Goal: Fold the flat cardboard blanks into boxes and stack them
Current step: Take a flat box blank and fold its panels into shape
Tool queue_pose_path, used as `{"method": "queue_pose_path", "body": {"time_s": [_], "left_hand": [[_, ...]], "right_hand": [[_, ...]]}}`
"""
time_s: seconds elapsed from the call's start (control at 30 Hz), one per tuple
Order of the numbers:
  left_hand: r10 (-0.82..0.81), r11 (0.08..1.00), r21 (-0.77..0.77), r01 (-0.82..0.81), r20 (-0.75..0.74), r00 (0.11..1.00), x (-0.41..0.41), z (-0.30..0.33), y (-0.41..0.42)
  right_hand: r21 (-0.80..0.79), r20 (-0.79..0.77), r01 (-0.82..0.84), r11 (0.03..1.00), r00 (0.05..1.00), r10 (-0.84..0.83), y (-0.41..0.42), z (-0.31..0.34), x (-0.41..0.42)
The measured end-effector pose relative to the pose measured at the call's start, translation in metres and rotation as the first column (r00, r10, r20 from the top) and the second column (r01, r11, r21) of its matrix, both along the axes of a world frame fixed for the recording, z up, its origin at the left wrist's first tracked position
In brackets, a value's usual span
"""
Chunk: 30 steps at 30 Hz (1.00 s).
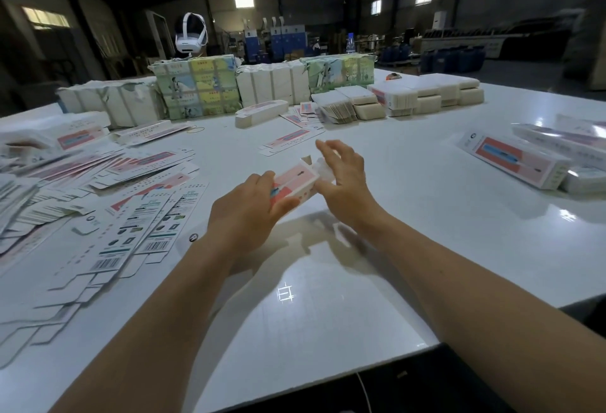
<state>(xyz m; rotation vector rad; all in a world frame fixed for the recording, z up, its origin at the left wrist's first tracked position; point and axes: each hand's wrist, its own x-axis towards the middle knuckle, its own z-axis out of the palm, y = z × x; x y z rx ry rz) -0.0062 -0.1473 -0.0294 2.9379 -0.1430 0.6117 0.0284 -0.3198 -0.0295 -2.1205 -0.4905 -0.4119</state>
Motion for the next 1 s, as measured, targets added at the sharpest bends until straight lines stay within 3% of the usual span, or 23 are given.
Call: {"method": "queue_pose_path", "body": {"time_s": [0.07,0.17,0.3,0.4,0.43,0.5,0.57,0.6,0.67,0.7,0.77,0.87,1.0], "left_hand": [[-0.025,1.000,0.016,0.025,0.003,1.000,-0.001,0.000,-0.002],[-0.026,1.000,0.003,0.026,0.000,1.000,-0.001,0.001,-0.006],[0.010,1.000,0.019,-0.010,0.021,1.000,0.000,-0.002,-0.012],[0.030,0.997,0.067,-0.032,0.036,0.999,-0.001,-0.003,-0.012],[0.033,0.997,0.069,-0.036,0.041,0.999,-0.002,-0.002,-0.012],[0.031,0.997,0.070,-0.034,0.050,0.998,-0.004,-0.001,-0.010],[0.014,0.996,0.082,-0.019,0.059,0.998,-0.006,0.000,-0.010],[0.005,0.996,0.094,-0.011,0.064,0.998,-0.007,0.000,-0.010],[-0.014,0.991,0.133,0.004,0.076,0.997,-0.009,-0.001,-0.012],[-0.027,0.988,0.154,0.014,0.082,0.996,-0.009,-0.002,-0.013],[-0.044,0.984,0.173,0.028,0.088,0.995,-0.009,-0.003,-0.014],[-0.038,0.981,0.194,0.020,0.086,0.996,-0.008,-0.004,-0.013],[-0.027,0.975,0.220,0.008,0.083,0.996,-0.008,-0.005,-0.014]], "right_hand": [[0.030,-0.074,-0.064,0.998,0.995,0.066,-0.001,0.001,0.000],[0.102,-0.023,-0.064,0.993,0.998,0.066,0.001,-0.003,-0.001],[-0.012,0.064,0.049,0.999,0.997,-0.048,0.010,-0.009,0.001],[-0.068,0.071,0.025,0.997,0.997,-0.020,0.011,-0.014,0.003],[-0.033,0.075,-0.004,0.999,0.997,0.006,0.010,-0.014,0.002],[0.191,0.038,-0.034,0.981,0.999,0.028,0.008,-0.010,0.002],[0.489,-0.132,0.075,0.869,0.991,-0.011,0.005,-0.002,0.008],[0.626,-0.286,0.175,0.760,0.958,0.014,0.001,0.001,0.012],[0.802,-0.539,0.347,0.487,0.771,0.338,-0.006,0.008,0.017],[0.834,-0.547,0.386,0.393,0.669,0.503,-0.010,0.009,0.017],[0.867,-0.497,0.377,0.326,0.591,0.636,-0.017,0.008,0.018],[0.885,-0.466,0.308,0.350,0.568,0.678,-0.015,0.007,0.016],[0.832,-0.532,0.269,0.485,0.635,0.560,-0.006,0.003,0.017]]}}
